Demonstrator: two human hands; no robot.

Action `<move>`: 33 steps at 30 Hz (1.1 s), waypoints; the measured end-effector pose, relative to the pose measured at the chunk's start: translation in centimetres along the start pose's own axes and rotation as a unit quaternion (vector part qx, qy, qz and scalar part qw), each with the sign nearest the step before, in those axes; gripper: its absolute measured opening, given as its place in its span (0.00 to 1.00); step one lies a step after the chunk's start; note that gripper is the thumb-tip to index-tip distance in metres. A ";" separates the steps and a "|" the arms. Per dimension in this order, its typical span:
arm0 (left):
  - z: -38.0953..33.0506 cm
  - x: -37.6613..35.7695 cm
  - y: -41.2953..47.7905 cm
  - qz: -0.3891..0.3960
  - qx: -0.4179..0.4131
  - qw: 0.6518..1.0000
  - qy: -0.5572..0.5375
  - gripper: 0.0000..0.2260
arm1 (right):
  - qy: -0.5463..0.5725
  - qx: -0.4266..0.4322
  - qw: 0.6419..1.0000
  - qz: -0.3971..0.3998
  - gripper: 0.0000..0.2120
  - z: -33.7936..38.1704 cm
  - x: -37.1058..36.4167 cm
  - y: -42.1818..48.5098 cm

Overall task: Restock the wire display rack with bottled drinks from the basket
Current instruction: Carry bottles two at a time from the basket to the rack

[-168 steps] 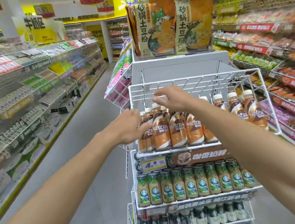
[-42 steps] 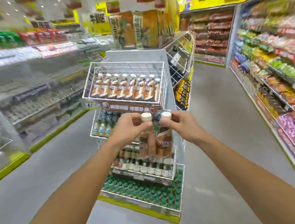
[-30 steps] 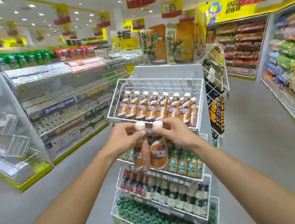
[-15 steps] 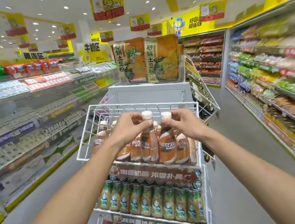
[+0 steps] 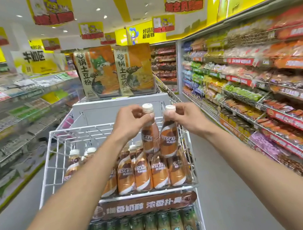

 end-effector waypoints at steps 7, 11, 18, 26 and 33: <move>-1.5 -1.2 1.1 -0.050 -0.034 0.998 0.012 0.06 | -0.023 0.014 0.998 -0.048 0.10 0.0 1.9 2.0; -1.4 -1.2 1.9 -0.091 -0.039 0.995 0.022 0.08 | -0.036 0.049 0.997 -0.040 0.14 0.5 2.0 3.2; 1.5 -4.6 1.1 -0.091 -0.052 0.993 0.049 0.13 | -0.097 0.099 0.990 -0.024 0.08 -3.1 0.7 1.9; 4.3 -8.1 0.7 -0.066 -0.065 0.994 0.063 0.14 | -0.122 0.079 0.989 0.005 0.15 -7.4 -0.2 0.8; 4.3 -8.2 1.4 -0.058 -0.124 0.986 0.093 0.11 | -0.195 0.133 0.971 0.032 0.12 -6.7 -0.6 0.9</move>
Point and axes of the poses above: each hand's wrist, its own y-axis towards the middle knuckle, its own x-axis out of the back of the hand, z = x × y, the point moved 7 cm from there along y, towards the middle knuckle, and after that the axes turned 12 degrees about y, right-handed, at the moved point
